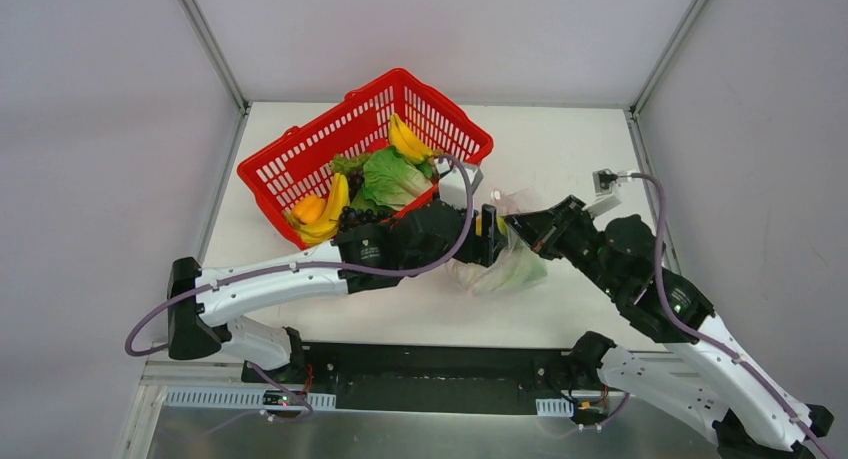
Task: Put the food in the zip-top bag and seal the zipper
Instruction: Place the fake fruit in the zipper food storage bag.
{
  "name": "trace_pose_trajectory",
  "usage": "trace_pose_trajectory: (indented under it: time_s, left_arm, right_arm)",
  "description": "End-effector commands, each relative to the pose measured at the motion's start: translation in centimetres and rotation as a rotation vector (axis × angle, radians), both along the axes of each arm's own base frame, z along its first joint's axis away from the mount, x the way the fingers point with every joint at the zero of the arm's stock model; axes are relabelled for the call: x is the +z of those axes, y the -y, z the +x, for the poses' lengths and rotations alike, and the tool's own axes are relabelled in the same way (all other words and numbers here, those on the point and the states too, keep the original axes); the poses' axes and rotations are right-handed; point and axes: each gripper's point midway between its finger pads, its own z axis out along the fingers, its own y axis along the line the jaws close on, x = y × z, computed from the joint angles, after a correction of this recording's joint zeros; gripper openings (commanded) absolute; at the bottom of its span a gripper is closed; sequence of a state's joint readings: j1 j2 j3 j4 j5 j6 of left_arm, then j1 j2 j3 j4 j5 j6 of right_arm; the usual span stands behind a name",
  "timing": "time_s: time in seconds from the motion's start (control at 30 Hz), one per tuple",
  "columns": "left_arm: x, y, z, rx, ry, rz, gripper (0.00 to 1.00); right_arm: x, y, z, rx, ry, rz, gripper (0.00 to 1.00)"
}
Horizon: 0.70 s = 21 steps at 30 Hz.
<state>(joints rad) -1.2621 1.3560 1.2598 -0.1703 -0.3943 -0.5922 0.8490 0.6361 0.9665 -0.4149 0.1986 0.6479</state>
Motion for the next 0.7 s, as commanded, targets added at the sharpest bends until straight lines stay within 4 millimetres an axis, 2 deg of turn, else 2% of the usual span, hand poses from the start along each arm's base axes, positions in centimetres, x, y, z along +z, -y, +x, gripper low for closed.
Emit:
trace_pose_trajectory:
  time_s: [0.0, 0.13, 0.2, 0.27, 0.33, 0.4, 0.53, 0.67]
  left_arm:
    - [3.8, 1.3, 2.0, -0.019, -0.012, -0.096, 0.11]
    - [4.5, 3.1, 2.0, -0.098, -0.014, -0.081, 0.2]
    - [4.1, 3.4, 2.2, -0.103, -0.031, -0.057, 0.25]
    - [3.6, 4.0, 2.2, -0.127, -0.057, -0.051, 0.34]
    - [3.2, 4.3, 2.1, -0.15, -0.08, -0.05, 0.48]
    - [2.9, 4.3, 2.1, -0.153, -0.091, -0.047, 0.63]
    - [3.1, 3.5, 2.0, -0.152, -0.08, -0.046, 0.82]
    - [3.9, 2.9, 1.7, -0.174, -0.058, -0.044, 0.9]
  right_arm:
    - [4.3, 1.2, 0.1, -0.056, 0.102, 0.162, 0.0]
    - [4.0, 1.7, 0.4, -0.088, 0.104, 0.161, 0.0]
    - [4.1, 2.1, 0.7, -0.116, 0.109, 0.16, 0.0]
    - [4.4, 2.7, 1.1, -0.152, 0.124, 0.145, 0.01]
    - [4.6, 3.4, 1.5, -0.192, 0.135, 0.128, 0.01]
    - [4.6, 4.2, 2.0, -0.237, 0.142, 0.101, 0.01]
    - [4.7, 5.0, 2.7, -0.292, 0.153, 0.057, 0.02]
    - [4.1, 5.4, 3.4, -0.328, 0.157, -0.006, 0.02]
